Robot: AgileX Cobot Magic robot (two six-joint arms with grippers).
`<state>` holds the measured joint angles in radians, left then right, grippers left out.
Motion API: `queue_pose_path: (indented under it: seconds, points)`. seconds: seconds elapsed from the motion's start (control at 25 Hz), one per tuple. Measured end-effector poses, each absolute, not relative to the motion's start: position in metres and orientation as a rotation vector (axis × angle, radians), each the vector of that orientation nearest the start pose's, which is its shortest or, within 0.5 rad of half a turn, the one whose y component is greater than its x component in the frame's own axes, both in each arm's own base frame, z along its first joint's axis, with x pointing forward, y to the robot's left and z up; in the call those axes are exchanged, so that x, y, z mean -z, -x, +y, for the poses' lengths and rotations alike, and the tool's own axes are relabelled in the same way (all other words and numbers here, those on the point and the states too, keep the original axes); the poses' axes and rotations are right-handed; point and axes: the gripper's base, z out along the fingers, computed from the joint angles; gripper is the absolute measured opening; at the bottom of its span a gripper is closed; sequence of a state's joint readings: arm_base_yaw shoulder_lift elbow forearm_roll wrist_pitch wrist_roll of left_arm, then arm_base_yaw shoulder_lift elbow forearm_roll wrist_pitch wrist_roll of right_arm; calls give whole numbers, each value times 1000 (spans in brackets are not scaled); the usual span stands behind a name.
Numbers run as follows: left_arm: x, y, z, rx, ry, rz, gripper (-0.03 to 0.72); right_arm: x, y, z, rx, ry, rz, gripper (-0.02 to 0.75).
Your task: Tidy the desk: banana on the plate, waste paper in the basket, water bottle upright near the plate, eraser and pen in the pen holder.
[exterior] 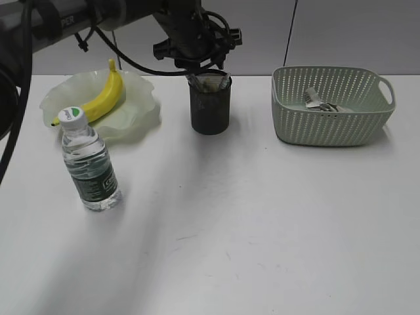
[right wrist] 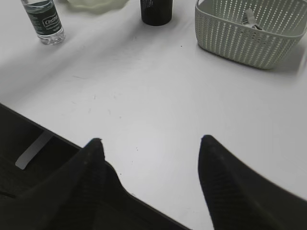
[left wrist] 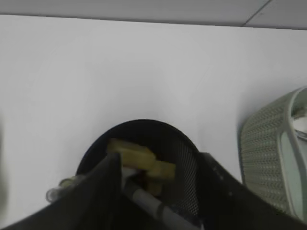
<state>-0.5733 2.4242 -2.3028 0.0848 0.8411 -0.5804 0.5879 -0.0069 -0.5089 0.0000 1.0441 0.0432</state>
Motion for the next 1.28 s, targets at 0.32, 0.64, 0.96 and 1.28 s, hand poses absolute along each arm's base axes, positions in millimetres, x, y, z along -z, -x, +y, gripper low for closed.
queue_pose_path:
  seconds: [0.32,0.64,0.96,1.28]
  points:
    - [-243,-458,-291,437,-23,2471,394,-281,5,-4,-400,547,1960,489]
    - [-331,-421,-262,350,-70,2472,393,-281,5,-4,-400,547,1960,489]
    - [-410,-372,-236,357,-172,2421,389,-281,5,-4,-400,547,1960,489]
    - [-487,-300,-231,432,-369,2218,389,-281,5,-4,-400,547,1960,489]
